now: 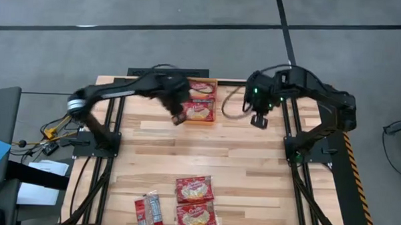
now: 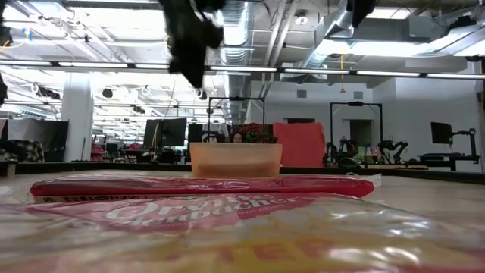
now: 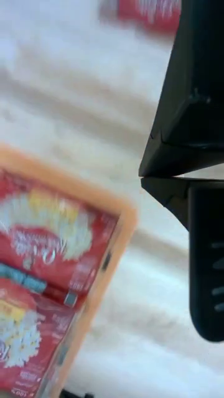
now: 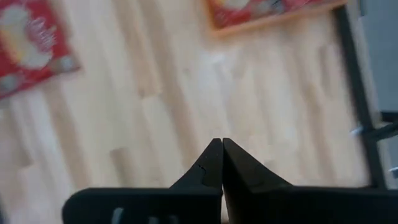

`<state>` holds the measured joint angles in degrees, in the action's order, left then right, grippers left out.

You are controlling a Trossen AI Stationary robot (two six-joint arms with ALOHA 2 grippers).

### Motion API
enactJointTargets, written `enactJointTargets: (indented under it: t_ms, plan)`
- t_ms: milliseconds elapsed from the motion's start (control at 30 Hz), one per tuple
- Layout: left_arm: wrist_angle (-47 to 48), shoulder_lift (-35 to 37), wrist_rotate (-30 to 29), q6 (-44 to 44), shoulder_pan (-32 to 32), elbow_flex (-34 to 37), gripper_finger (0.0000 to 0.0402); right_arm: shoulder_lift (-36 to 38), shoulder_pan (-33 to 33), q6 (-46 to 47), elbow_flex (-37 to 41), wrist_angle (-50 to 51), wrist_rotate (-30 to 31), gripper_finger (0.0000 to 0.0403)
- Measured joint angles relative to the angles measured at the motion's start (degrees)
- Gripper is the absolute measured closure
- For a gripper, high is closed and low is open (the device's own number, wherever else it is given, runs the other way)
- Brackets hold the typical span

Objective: Sort popcorn bags into baskets
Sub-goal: Put the red popcorn bag into the orange bin

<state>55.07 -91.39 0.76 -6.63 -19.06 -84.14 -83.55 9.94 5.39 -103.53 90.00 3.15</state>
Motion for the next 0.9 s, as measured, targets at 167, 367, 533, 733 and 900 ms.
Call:
enactJointTargets:
  t_ms: [167,367,533,733,900]
  plan:
    - [-6.2,18.7,-1.3,-12.0,8.0,13.6,0.0401,1.5,-11.8,8.4,4.3,-5.7,-0.3,0.0364]
    - [-16.2,36.1,-6.0,-29.3,20.5,31.6,0.0365,2.1,-24.3,11.1,18.3,-30.0,-0.3,0.0315]
    - [-27.3,44.4,-6.0,-40.1,30.0,43.2,0.0285,-1.7,-28.1,10.8,27.4,-49.8,-0.3,0.0229]
    - [-35.8,46.4,-6.2,-48.6,37.7,52.3,0.0202,-12.5,-33.6,3.5,29.1,-70.6,-0.3,0.0147]
    - [-36.6,44.1,-7.9,-53.1,40.7,55.8,0.0174,-23.0,-37.0,-3.6,26.4,-76.3,0.4,0.0138]
